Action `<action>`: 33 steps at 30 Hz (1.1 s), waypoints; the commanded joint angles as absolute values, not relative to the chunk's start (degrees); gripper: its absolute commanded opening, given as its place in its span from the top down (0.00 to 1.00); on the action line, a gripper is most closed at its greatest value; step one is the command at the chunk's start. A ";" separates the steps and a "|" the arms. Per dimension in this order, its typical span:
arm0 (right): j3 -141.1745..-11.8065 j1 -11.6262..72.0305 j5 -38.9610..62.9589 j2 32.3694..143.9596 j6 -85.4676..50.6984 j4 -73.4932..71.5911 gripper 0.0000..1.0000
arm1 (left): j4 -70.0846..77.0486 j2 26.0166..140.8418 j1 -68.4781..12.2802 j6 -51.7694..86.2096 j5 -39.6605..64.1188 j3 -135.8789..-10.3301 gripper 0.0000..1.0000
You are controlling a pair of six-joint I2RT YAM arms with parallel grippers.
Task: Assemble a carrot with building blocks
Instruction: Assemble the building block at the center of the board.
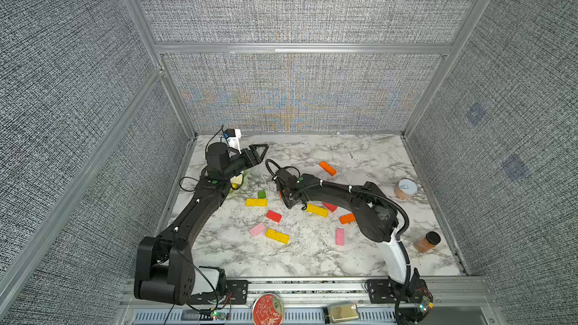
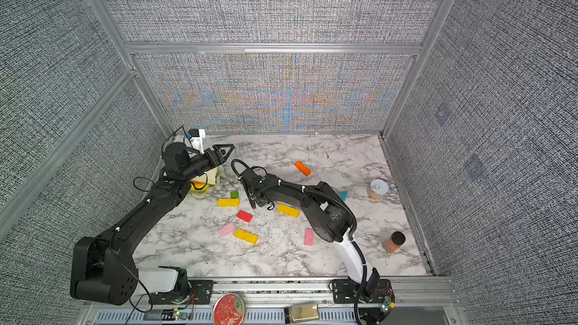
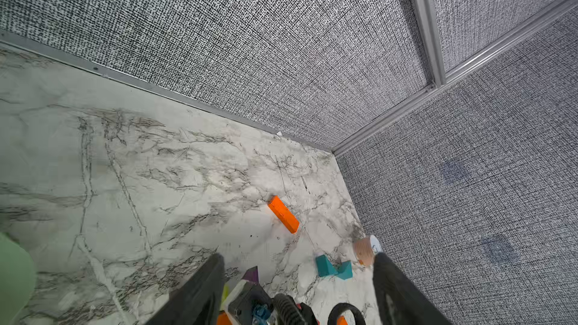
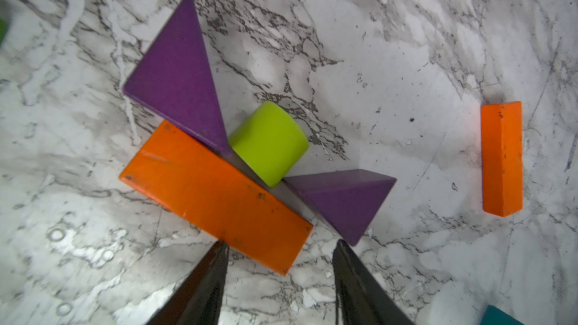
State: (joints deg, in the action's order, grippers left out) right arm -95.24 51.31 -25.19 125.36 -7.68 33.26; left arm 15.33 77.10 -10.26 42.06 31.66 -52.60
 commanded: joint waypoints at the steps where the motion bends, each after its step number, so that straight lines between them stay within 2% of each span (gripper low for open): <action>1: -95.80 51.24 -26.27 125.64 -7.65 34.54 0.43 | 16.61 77.31 -10.18 41.66 32.01 -52.52 0.24; 24: -97.03 51.37 -26.63 125.66 -9.08 34.93 0.43 | 16.64 77.37 -10.20 41.64 32.08 -52.53 0.24; 28: -96.01 51.94 -25.89 122.23 -10.14 35.86 0.43 | 16.61 77.30 -10.21 41.58 32.17 -52.63 0.24; 33: -91.00 51.56 -25.78 112.64 -14.68 38.39 0.43 | 17.46 77.32 -10.20 42.59 32.99 -52.31 0.24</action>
